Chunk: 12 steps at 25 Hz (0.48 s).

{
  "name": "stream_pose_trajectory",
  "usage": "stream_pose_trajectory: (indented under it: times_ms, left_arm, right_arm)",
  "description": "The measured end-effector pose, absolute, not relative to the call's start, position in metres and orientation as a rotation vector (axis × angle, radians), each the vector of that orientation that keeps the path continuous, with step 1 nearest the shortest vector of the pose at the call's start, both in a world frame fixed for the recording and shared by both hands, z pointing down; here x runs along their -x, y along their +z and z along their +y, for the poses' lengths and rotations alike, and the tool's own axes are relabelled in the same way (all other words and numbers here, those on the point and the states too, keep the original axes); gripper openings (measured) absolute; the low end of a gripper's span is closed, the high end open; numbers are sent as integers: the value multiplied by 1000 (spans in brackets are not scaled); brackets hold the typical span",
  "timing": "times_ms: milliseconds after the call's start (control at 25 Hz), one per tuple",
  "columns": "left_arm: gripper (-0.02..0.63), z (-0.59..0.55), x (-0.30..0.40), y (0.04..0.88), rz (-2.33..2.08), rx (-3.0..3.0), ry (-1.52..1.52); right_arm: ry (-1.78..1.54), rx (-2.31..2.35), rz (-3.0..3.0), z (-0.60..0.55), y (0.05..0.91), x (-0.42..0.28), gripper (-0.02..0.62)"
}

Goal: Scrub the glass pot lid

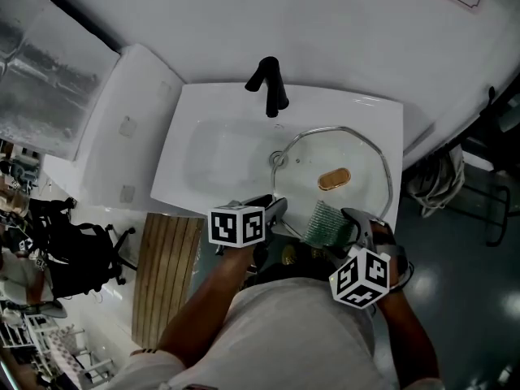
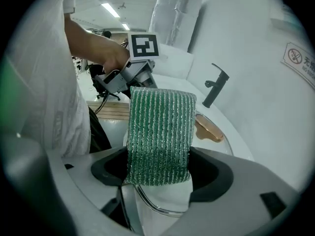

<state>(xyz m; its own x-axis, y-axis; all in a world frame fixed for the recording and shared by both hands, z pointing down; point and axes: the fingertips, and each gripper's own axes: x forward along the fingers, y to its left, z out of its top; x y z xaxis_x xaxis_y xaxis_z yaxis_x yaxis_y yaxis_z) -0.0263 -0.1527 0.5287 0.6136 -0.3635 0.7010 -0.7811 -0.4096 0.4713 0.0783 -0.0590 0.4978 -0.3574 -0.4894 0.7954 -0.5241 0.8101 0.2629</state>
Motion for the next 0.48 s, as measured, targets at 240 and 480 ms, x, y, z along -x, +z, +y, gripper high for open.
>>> stream_pose_trajectory:
  times_ms: [240,480]
  left_arm:
    - [183,-153,26,529,-899,-2014,643]
    - [183,-153,24,528,-895,-2019,628]
  right_arm:
    - [89,-786,-2026,-63,497,-91,348]
    - [248,-890,-2076,-74,491,-121,348]
